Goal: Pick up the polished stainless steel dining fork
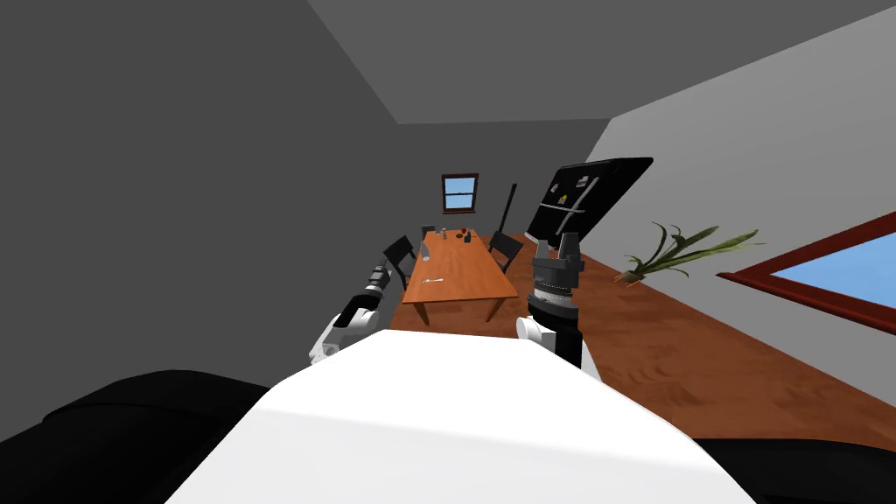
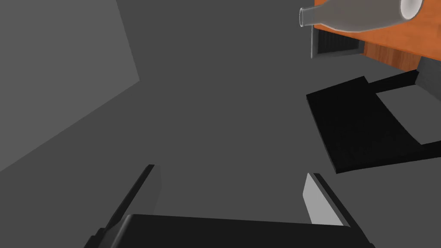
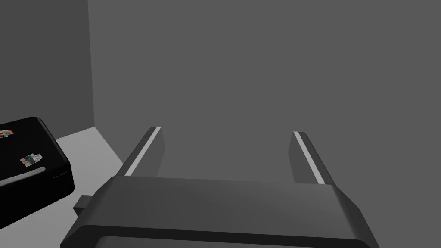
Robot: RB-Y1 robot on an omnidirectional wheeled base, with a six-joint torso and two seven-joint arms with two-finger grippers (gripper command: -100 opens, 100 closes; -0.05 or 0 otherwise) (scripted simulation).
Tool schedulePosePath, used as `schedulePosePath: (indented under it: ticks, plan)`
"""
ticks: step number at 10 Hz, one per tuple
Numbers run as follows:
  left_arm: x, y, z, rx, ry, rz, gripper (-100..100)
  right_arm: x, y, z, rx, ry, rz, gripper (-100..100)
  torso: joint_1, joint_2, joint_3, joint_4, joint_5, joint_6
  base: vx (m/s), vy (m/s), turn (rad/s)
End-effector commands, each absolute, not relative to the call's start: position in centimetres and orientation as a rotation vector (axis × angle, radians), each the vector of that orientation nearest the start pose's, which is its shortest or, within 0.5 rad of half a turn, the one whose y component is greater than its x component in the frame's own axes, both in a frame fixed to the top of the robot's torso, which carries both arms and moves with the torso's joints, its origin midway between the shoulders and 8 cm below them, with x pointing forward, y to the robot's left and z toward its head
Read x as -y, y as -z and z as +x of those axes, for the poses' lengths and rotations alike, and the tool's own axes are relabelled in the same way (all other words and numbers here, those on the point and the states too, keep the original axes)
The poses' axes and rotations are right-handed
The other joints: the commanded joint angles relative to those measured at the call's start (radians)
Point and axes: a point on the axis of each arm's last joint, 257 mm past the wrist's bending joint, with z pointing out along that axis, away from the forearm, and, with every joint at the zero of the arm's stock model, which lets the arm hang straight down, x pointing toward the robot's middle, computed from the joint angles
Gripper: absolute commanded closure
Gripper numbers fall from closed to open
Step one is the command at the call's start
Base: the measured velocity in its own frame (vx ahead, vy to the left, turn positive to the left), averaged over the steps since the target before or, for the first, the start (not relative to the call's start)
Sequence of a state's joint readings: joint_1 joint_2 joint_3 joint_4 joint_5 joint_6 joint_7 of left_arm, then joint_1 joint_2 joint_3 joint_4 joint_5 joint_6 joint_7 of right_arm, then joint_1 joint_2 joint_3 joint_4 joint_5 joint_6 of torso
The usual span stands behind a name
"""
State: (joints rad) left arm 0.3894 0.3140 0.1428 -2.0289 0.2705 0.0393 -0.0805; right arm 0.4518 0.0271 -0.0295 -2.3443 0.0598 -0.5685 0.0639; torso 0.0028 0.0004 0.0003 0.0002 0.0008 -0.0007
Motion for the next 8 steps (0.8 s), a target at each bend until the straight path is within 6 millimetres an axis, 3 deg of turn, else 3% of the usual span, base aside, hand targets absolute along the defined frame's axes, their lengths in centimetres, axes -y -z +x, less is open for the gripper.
schedulePosePath:
  ticks: [1, 2, 3, 4, 5, 8]
  plan:
    - [-39.8, 18.1, 43.3, -1.194, 0.965, -1.163, -100, 27.2, -7.9, 31.8, -0.513, -1.225, 0.474, 0, 0.000, 0.000, 0.000, 0.000, 0.000, 0.000, -0.034, 0.025, -0.261]
    - [-39.8, 18.4, 43.3, -1.202, 0.959, -1.172, -100, 27.2, -7.9, 31.8, -0.513, -1.225, 0.474, 0, 0.000, 0.000, 0.000, 0.000, 0.000, 0.001, -0.026, 0.026, -0.157]
    - [-41.7, 20.3, 43.4, -1.219, 0.922, -1.230, -100, 27.2, -7.9, 31.8, -0.513, -1.225, 0.474, 0, 0.000, 0.000, 0.000, 0.000, 0.000, 0.000, -0.025, 0.021, -0.276]
    - [-41.8, 20.8, 43.4, -1.231, 0.913, -1.245, -100, 27.2, -7.9, 31.8, -0.513, -1.225, 0.474, 0, 0.000, 0.000, 0.000, 0.000, 0.000, 0.001, -0.024, 0.023, -0.157]
    - [-43.6, 22.0, 43.5, -1.238, 0.882, -1.294, -100, 27.2, -7.9, 31.8, -0.513, -1.225, 0.474, 0, -0.001, 0.000, 0.000, 0.000, 0.000, 0.000, -0.026, 0.022, -0.235]
    - [-45.9, 25.4, 43.0, -1.274, 0.815, -1.397, -100, 27.2, -7.9, 31.8, -0.513, -1.225, 0.474, 0, -0.001, -0.001, 0.000, 0.000, 0.000, 0.001, -0.022, 0.015, -0.218]
